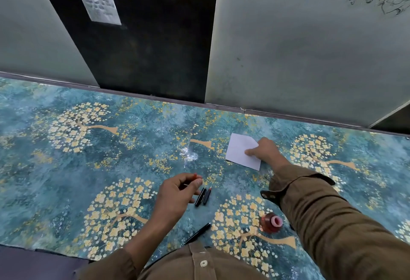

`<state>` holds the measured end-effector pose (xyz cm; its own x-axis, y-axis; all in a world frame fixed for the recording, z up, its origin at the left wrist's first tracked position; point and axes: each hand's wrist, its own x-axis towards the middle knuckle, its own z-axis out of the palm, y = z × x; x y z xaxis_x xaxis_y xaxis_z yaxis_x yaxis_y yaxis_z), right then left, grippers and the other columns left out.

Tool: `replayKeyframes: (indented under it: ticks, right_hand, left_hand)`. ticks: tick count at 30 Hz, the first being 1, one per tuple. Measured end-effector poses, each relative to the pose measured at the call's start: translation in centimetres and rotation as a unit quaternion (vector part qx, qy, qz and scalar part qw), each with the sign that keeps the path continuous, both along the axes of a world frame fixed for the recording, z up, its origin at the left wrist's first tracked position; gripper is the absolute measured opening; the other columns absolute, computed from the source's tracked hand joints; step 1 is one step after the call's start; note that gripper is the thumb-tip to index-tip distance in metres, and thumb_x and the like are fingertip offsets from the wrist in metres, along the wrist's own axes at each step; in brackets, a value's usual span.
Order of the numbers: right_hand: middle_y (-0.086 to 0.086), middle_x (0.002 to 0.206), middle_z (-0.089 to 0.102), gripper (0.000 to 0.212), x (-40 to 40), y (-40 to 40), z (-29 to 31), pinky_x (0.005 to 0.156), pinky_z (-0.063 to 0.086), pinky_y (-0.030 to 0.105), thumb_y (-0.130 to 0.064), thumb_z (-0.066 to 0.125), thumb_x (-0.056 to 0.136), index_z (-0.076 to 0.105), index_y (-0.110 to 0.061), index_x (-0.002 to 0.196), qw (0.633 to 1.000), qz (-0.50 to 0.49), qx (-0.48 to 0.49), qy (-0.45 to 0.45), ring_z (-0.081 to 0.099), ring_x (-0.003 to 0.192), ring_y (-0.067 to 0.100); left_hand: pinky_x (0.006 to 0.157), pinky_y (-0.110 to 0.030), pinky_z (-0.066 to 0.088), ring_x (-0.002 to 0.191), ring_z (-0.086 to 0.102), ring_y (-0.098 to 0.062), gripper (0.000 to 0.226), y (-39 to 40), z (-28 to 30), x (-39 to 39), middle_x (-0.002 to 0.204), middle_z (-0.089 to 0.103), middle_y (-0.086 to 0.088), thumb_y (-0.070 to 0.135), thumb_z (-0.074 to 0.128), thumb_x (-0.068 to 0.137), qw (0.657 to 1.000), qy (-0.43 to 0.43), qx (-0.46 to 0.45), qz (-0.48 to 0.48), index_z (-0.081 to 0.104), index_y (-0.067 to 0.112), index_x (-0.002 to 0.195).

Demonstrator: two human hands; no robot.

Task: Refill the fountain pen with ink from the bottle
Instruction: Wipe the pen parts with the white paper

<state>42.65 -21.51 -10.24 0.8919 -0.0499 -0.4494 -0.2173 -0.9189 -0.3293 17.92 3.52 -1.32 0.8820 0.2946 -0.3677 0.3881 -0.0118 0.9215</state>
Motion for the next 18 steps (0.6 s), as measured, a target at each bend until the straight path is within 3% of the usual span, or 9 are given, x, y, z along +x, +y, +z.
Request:
replayKeyframes:
  ticks: [5, 9, 11, 16, 18]
  right_hand:
    - [0.019, 0.121, 0.066, 0.047, -2.5, 3.4, 2.6, 0.077, 0.052, 0.038, -0.028, 0.074, 0.085, 0.062, -0.001, 0.122, 0.990, -0.049, 0.131, -0.014, 0.064, 0.102, 0.034]
    - [0.009, 0.098, 0.064, 0.024, -9.3, 7.5, 8.0, 0.051, 0.040, 0.024, -0.024, 0.066, 0.089, 0.061, -0.008, 0.106, 0.975, 0.023, 0.176, -0.134, 0.056, 0.071, 0.017]
    - [0.005, 0.086, 0.062, 0.018, -13.7, 9.0, 10.1, 0.049, 0.044, 0.027, -0.025, 0.069, 0.086, 0.060, -0.011, 0.094, 0.952, 0.052, 0.253, -0.161, 0.056, 0.066, 0.016]
    - [0.007, 0.069, 0.062, 0.040, -21.8, 10.0, 12.9, 0.057, 0.046, 0.039, -0.046, 0.069, 0.082, 0.062, -0.007, 0.081, 0.880, 0.052, 0.464, -0.085, 0.055, 0.063, 0.013]
    - [0.017, 0.076, 0.068, 0.055, -23.2, 9.4, 13.8, 0.067, 0.053, 0.044, -0.053, 0.056, 0.093, 0.067, 0.000, 0.082, 0.851, 0.030, 0.521, -0.060, 0.063, 0.071, 0.020]
  left_hand:
    - [0.070, -0.037, 0.063, 0.081, 0.076, -0.019, 0.010, 0.2, 0.1, -0.8, 0.083, 0.079, 0.000, 0.016, 0.074, 0.088, 1.000, 0.004, 0.001, 0.021, 0.077, 0.025, 0.091]
    - [0.081, -0.048, 0.062, 0.079, 0.077, -0.022, 0.015, -0.1, 0.7, -1.1, 0.084, 0.080, 0.000, 0.013, 0.075, 0.087, 1.000, 0.000, 0.002, 0.012, 0.077, 0.027, 0.092]
    - [0.083, -0.051, 0.061, 0.078, 0.077, -0.023, 0.017, -0.5, 1.3, -1.3, 0.083, 0.080, 0.000, 0.011, 0.075, 0.087, 1.000, -0.008, -0.001, 0.007, 0.078, 0.027, 0.091]
    - [0.073, -0.047, 0.061, 0.073, 0.073, -0.034, 0.022, -1.3, 3.0, -2.3, 0.073, 0.078, -0.004, 0.013, 0.074, 0.087, 0.999, -0.033, 0.017, -0.024, 0.081, 0.033, 0.080]
    - [0.059, -0.032, 0.060, 0.060, 0.070, -0.020, 0.029, -1.5, 3.5, -3.2, 0.062, 0.075, 0.003, 0.005, 0.072, 0.086, 0.998, -0.033, 0.034, -0.035, 0.079, 0.030, 0.074]
